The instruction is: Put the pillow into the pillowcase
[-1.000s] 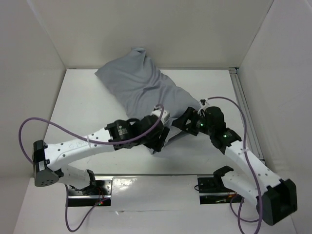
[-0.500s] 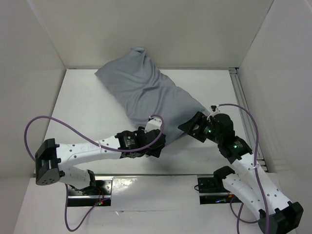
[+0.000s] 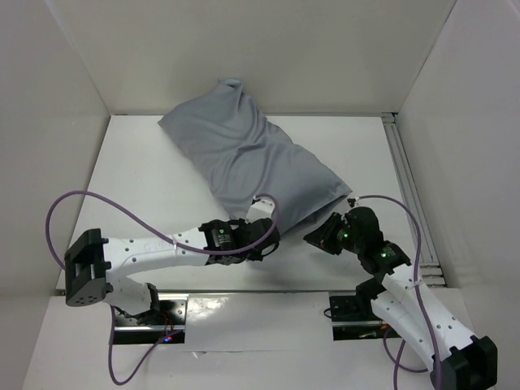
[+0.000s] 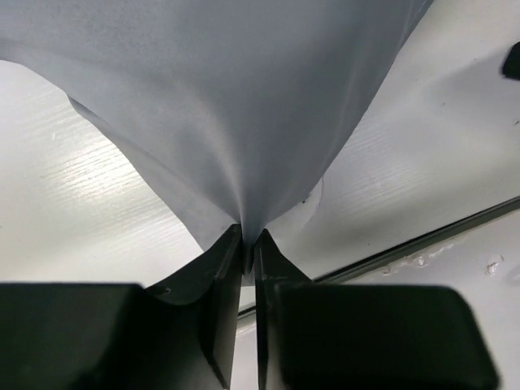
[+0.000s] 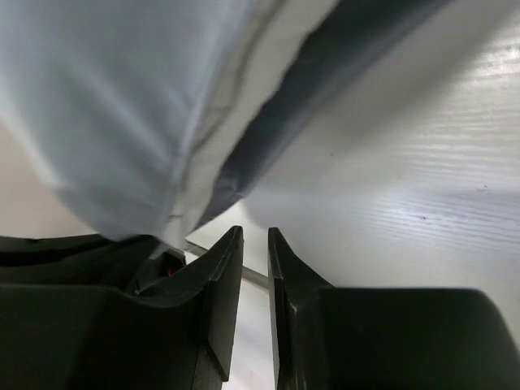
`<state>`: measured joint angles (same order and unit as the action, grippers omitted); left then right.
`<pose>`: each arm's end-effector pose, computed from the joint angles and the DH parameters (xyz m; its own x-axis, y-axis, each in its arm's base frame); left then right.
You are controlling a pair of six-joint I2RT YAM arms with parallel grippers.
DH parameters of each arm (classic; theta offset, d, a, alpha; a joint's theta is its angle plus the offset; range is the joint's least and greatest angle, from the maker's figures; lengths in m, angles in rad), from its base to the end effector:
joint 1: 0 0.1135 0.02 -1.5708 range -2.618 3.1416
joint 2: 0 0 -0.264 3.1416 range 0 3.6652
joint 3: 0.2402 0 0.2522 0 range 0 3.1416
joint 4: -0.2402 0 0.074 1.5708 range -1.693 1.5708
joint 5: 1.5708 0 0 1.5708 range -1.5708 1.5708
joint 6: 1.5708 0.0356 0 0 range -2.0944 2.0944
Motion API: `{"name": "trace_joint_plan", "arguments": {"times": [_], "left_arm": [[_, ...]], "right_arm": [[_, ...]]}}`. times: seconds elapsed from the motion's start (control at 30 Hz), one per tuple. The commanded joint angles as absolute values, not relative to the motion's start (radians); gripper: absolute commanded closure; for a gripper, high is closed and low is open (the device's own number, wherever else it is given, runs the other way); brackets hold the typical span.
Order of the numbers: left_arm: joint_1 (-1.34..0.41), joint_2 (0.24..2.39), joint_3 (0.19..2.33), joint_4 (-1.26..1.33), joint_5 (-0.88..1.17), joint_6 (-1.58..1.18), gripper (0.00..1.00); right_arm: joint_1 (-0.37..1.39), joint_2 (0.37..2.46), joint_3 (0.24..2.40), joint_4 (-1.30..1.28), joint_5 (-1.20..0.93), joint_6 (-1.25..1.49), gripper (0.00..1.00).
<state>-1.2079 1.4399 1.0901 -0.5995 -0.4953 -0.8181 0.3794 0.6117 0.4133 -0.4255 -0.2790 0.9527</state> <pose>0.1214 -0.2722 0.2620 -0.7259 0.1028 -0.6801 0.2845 0.9451 -0.1608 0.1298 0.0623 0.2124 -0.7738 0.5349 -0.3392 0.1156 0.6458 0.7547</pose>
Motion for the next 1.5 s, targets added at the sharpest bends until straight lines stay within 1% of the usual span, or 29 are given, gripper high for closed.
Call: {"name": "trace_joint_plan", "arguments": {"times": [0.0, 0.07, 0.1, 0.13, 0.17, 0.2, 0.27, 0.3, 0.4, 0.47, 0.53, 0.57, 0.63, 0.67, 0.7, 0.73, 0.8, 0.83, 0.87, 1.0, 1.07, 1.17, 1.27, 1.37, 1.4, 1.43, 1.47], "left_arm": [[-1.212, 1.381, 1.097, -0.629, -0.491, -0.833, 0.77], [-1.212, 1.365, 1.106, -0.64, -0.491, -0.842, 0.77], [-1.212, 1.349, 1.106, -0.64, -0.479, -0.842, 0.8], [-1.212, 1.348, 1.106, -0.64, -0.479, -0.842, 0.84], [-1.212, 1.333, 1.106, -0.64, -0.468, -0.842, 0.9], [-1.212, 1.322, 1.106, -0.64, -0.468, -0.842, 0.94], [-1.212, 1.322, 1.118, -0.64, -0.459, -0.842, 1.0], [-1.212, 1.322, 1.133, -0.649, -0.45, -0.842, 1.0], [-1.212, 1.304, 1.164, -0.649, -0.424, -0.831, 1.0], [-1.212, 1.295, 1.192, -0.649, -0.396, -0.81, 1.0], [-1.212, 1.295, 1.227, -0.64, -0.364, -0.786, 1.0], [-1.212, 1.295, 1.241, -0.64, -0.351, -0.776, 1.0], [-1.221, 1.295, 1.288, -0.64, -0.313, -0.767, 1.0], [-1.221, 1.295, 1.304, -0.64, -0.299, -0.741, 1.0], [-1.221, 1.307, 1.321, -0.64, -0.285, -0.741, 1.0], [-1.221, 1.319, 1.35, -0.64, -0.252, -0.732, 1.0], [-1.221, 1.328, 1.387, -0.64, -0.209, -0.732, 1.0], [-1.221, 1.341, 1.42, -0.62, -0.145, -0.732, 1.0], [-1.23, 1.341, 1.434, -0.609, -0.117, -0.723, 1.0], [-1.23, 1.384, 1.523, -0.572, 0.001, -0.71, 1.0], [-1.23, 1.405, 1.572, -0.572, 0.05, -0.71, 1.0], [-1.23, 1.405, 1.563, -0.545, 0.04, -0.71, 1.0], [-1.23, 1.425, 1.539, -0.545, 0.008, -0.698, 1.0], [-1.191, 1.434, 1.514, -0.545, 0.02, -0.698, 1.0], [-1.181, 1.434, 1.502, -0.545, 0.029, -0.698, 1.0], [-1.16, 1.443, 1.502, -0.545, 0.046, -0.684, 0.82], [-1.16, 1.453, 1.517, -0.57, 0.046, -0.684, 0.67]], "right_arm": [[0.374, 0.612, 0.362, -0.312, -0.313, 0.977, 0.75], [0.374, 0.638, 0.338, -0.26, -0.342, 0.999, 0.75], [0.374, 0.638, 0.324, -0.189, -0.354, 0.999, 0.75], [0.374, 0.653, 0.295, -0.149, -0.366, 1.024, 0.75], [0.374, 0.673, 0.278, -0.105, -0.386, 1.034, 0.75], [0.374, 0.686, 0.261, -0.001, -0.397, 1.048, 0.72], [0.383, 0.738, 0.223, 0.09, -0.419, 1.071, 0.68], [0.393, 0.755, 0.222, 0.156, -0.419, 1.086, 0.65], [0.434, 0.807, 0.222, 0.212, -0.387, 1.095, 0.65], [0.472, 0.846, 0.204, 0.308, -0.351, 1.133, 0.65], [0.521, 0.894, 0.19, 0.455, -0.328, 1.17, 0.68], [0.543, 0.926, 0.19, 0.5, -0.316, 1.17, 0.68], [0.584, 1.047, 0.228, 0.608, -0.272, 1.17, 0.72], [0.613, 1.093, 0.244, 0.648, -0.262, 1.17, 0.75], [0.614, 1.176, 0.261, 0.69, -0.262, 1.17, 0.76], [0.614, 1.215, 0.293, 0.762, -0.262, 1.161, 0.78], [0.614, 1.325, 0.328, 0.816, -0.238, 1.148, 0.79], [0.614, 1.36, 0.35, 0.849, -0.238, 1.138, 0.79], [0.614, 1.427, 0.395, 0.87, -0.238, 1.138, 0.81], [0.604, 1.541, 0.482, 0.994, -0.25, 1.157, 0.84], [0.604, 1.56, 0.524, 1.014, -0.241, 1.166, 0.84], [0.604, 1.56, 0.555, 1.0, -0.215, 1.166, 0.86], [0.604, 1.569, 0.536, 1.021, -0.204, 1.189, 0.88], [0.618, 1.578, 0.505, 1.043, -0.184, 1.212, 0.89], [0.629, 1.578, 0.477, 1.043, -0.184, 1.212, 0.89], [0.629, 1.563, 0.462, 1.043, -0.184, 1.222, 0.89], [0.629, 1.548, 0.442, 1.016, -0.184, 1.223, 0.86]]}}
